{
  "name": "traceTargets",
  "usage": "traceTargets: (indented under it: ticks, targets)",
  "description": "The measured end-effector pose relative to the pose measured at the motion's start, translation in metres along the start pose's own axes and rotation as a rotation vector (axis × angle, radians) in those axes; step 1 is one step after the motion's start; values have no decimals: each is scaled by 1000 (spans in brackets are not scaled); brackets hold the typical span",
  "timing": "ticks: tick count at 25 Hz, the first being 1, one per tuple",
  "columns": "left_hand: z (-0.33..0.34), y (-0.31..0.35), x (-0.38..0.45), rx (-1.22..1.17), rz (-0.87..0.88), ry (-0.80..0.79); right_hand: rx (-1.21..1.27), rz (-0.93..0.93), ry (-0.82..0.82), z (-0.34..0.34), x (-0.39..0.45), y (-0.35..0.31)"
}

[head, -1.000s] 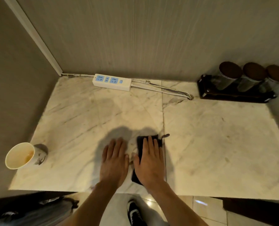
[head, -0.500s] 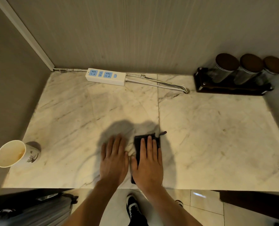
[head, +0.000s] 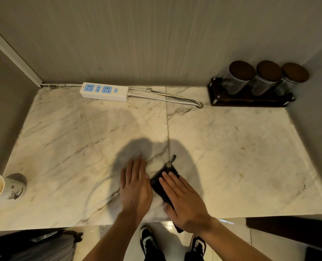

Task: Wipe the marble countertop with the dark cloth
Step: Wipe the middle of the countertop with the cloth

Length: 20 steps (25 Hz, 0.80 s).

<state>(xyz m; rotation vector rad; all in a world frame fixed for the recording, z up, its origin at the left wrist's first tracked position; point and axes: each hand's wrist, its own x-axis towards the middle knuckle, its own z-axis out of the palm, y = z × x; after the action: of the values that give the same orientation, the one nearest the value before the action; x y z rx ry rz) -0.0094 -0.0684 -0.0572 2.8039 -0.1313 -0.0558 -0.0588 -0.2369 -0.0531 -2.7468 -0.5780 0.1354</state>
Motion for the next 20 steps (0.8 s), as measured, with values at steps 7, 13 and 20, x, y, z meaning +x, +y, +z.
traceTargets:
  ticks: [7, 13, 20]
  targets:
    - [4, 19, 5, -45, -7, 17, -84, -186, -119, -24, 21, 54]
    - [13, 31, 14, 26, -1, -48, -93, -192, -131, -37, 58, 87]
    - [16, 34, 16, 125, -45, -81, -108, -121, -111, -47, 107, 114]
